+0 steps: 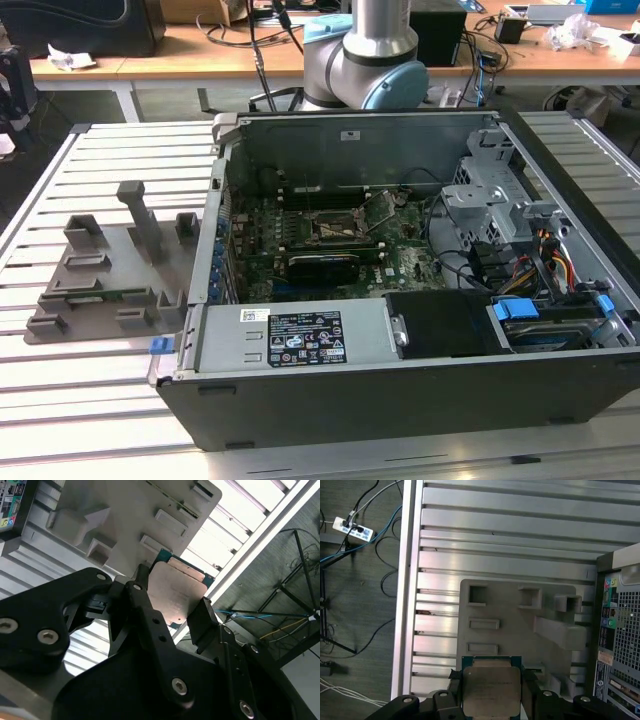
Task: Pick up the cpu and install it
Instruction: 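Pick up the cpu and move it towards the insertion slot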
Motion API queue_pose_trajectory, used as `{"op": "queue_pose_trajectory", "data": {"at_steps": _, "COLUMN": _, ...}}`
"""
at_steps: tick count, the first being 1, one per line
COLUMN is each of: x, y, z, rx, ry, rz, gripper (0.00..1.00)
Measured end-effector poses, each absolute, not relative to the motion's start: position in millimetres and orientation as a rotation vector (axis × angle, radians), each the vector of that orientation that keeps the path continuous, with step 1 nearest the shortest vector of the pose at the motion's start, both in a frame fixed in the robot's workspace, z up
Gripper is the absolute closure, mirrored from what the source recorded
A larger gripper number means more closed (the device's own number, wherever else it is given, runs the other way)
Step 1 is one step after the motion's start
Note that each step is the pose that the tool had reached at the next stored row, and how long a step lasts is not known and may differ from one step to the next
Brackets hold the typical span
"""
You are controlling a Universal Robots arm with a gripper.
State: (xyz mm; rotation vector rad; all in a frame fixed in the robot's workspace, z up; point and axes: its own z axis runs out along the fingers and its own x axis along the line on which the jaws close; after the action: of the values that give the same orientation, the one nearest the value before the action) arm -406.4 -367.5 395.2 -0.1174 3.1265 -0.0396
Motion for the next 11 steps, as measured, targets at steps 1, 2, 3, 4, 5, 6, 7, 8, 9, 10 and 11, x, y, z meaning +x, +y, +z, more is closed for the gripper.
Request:
{"op": "queue_pose_trajectory", "data": {"at_steps": 1, "x": -406.4, "y": -367.5, "z": 395.3, "rx": -0.117, "ry": 3.127, "rz": -0.039, "gripper": 0.45}}
{"op": "queue_pose_trajectory", "data": {"at_steps": 2, "x": -406.3, "y": -367.5, "z": 395.2, "rx": -0.117, "ry": 3.126, "rz": -0.039, "gripper": 0.45}}
{"op": "queue_pose_trajectory", "data": {"at_steps": 3, "x": -406.4, "y": -367.5, "z": 395.2, "rx": -0.117, "ry": 3.127, "rz": -0.039, "gripper": 0.45}}
{"op": "queue_pose_trajectory", "data": {"at_steps": 4, "x": -406.4, "y": -367.5, "z": 395.2, "rx": -0.117, "ry": 3.127, "rz": -0.039, "gripper": 0.45}}
{"op": "queue_pose_trajectory", "data": {"at_steps": 5, "x": -406.4, "y": -367.5, "z": 395.3, "rx": -0.117, "ry": 3.127, "rz": -0.039, "gripper": 0.45}}
{"op": "queue_pose_trajectory", "data": {"at_steps": 6, "x": -406.4, "y": -367.5, "z": 395.2, "rx": -0.117, "ry": 3.126, "rz": -0.039, "gripper": 0.45}}
{"op": "queue_pose_trajectory", "data": {"at_steps": 7, "x": -406.4, "y": -367.5, "z": 395.2, "rx": -0.117, "ry": 3.127, "rz": -0.039, "gripper": 0.45}}
{"op": "queue_pose_trajectory", "data": {"at_steps": 8, "x": -406.4, "y": -367.5, "z": 395.2, "rx": -0.117, "ry": 3.127, "rz": -0.039, "gripper": 0.45}}
{"op": "queue_pose_trajectory", "data": {"at_steps": 9, "x": -406.4, "y": -367.5, "z": 395.2, "rx": -0.117, "ry": 3.126, "rz": -0.039, "gripper": 0.45}}
{"op": "queue_pose_trajectory", "data": {"at_steps": 10, "x": -404.7, "y": -367.6, "z": 395.3, "rx": -0.118, "ry": 3.127, "rz": -0.039, "gripper": 0.45}}
{"op": "queue_pose_trajectory", "data": {"at_steps": 11, "x": -401.7, "y": -367.4, "z": 395.3, "rx": -0.117, "ry": 3.126, "rz": -0.039, "gripper": 0.45}}
